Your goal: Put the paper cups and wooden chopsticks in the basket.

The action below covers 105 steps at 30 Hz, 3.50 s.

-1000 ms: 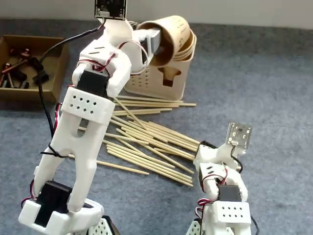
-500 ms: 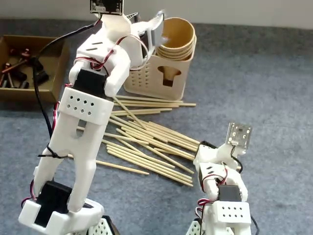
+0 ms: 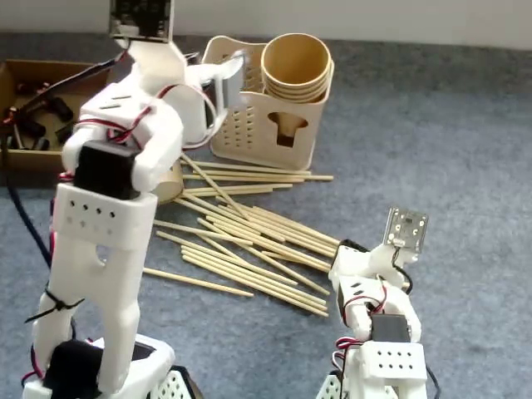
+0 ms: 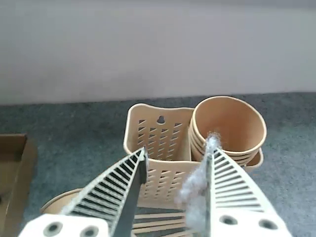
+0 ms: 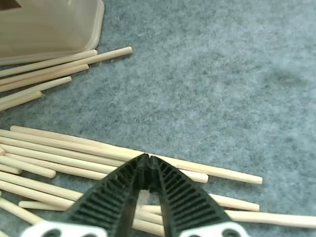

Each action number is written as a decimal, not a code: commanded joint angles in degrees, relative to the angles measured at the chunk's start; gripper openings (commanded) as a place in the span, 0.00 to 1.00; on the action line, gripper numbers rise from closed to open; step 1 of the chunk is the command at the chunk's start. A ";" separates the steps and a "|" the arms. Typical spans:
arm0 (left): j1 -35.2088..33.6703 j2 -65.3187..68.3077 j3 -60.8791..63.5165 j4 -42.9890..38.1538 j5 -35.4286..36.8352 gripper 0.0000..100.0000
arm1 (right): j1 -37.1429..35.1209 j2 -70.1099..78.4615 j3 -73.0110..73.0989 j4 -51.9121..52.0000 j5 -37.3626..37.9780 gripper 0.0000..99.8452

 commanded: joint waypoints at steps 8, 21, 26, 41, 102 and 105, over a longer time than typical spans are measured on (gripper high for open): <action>-5.49 -3.47 -2.42 11.52 -0.97 0.20 | 0.40 -0.13 6.37 -1.27 -0.26 0.01; -5.58 -3.47 -2.68 16.62 -0.88 0.20 | 0.40 -0.13 6.37 -1.27 -0.26 0.01; -5.93 -3.56 -2.68 19.43 -0.88 0.20 | 0.40 -0.13 6.37 -1.27 -0.26 0.01; -12.09 -3.56 -2.51 24.70 -1.05 0.20 | 0.40 -0.13 6.37 -1.27 -0.26 0.01; -18.07 -55.69 55.87 14.77 -10.55 0.20 | 0.40 -0.13 6.37 -1.27 -0.26 0.01; -18.68 -55.69 57.63 14.77 -10.64 0.20 | 0.40 -0.13 6.37 -1.27 -0.26 0.01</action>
